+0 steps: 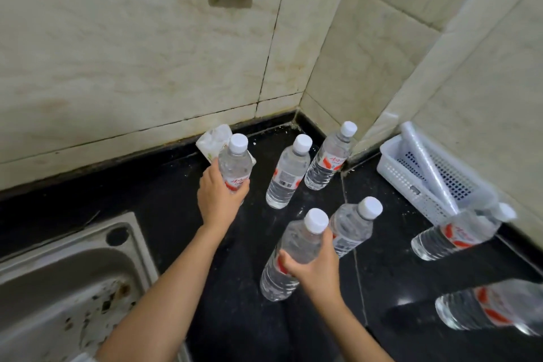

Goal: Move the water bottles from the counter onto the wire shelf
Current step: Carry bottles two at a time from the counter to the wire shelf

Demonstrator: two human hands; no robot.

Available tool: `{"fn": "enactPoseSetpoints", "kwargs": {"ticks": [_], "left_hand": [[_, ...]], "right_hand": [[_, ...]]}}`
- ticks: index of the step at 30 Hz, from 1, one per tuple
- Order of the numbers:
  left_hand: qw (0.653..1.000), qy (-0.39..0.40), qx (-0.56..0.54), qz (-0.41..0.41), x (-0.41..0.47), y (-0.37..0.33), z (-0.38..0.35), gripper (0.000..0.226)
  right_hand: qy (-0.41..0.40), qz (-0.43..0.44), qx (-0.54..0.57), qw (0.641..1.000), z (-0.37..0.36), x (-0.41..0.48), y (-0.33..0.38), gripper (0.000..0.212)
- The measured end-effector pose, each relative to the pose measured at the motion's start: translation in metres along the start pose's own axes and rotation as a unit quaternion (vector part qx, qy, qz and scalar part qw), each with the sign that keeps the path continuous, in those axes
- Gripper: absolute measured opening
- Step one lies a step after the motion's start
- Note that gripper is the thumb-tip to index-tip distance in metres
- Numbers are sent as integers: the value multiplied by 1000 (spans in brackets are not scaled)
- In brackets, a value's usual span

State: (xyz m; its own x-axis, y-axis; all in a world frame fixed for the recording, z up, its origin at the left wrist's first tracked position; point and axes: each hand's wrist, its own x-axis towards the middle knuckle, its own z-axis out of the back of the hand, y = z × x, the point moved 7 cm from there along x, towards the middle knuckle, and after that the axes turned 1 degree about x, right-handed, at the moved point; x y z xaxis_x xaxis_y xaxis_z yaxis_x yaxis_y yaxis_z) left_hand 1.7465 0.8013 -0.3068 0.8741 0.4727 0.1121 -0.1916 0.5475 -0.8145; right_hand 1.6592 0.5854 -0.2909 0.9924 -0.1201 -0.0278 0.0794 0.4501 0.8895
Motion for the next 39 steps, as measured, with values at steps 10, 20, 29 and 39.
{"fn": "enactPoseSetpoints", "kwargs": {"ticks": [10, 20, 29, 39], "left_hand": [[986, -11, -157, 51, 0, 8, -16, 79], [984, 47, -158, 68, -116, 18, 23, 74], [984, 153, -89, -16, -272, -1, 32, 66], [900, 399, -111, -135, -499, -89, -10, 71]], "right_hand": [[-6, -9, 26, 1000, -1, -19, -13, 65], [-15, 20, -12, 1000, 9, -60, -5, 61], [-79, -28, -40, 996, 110, -174, -51, 74], [-295, -126, -24, 947, 280, -409, -126, 60]]}}
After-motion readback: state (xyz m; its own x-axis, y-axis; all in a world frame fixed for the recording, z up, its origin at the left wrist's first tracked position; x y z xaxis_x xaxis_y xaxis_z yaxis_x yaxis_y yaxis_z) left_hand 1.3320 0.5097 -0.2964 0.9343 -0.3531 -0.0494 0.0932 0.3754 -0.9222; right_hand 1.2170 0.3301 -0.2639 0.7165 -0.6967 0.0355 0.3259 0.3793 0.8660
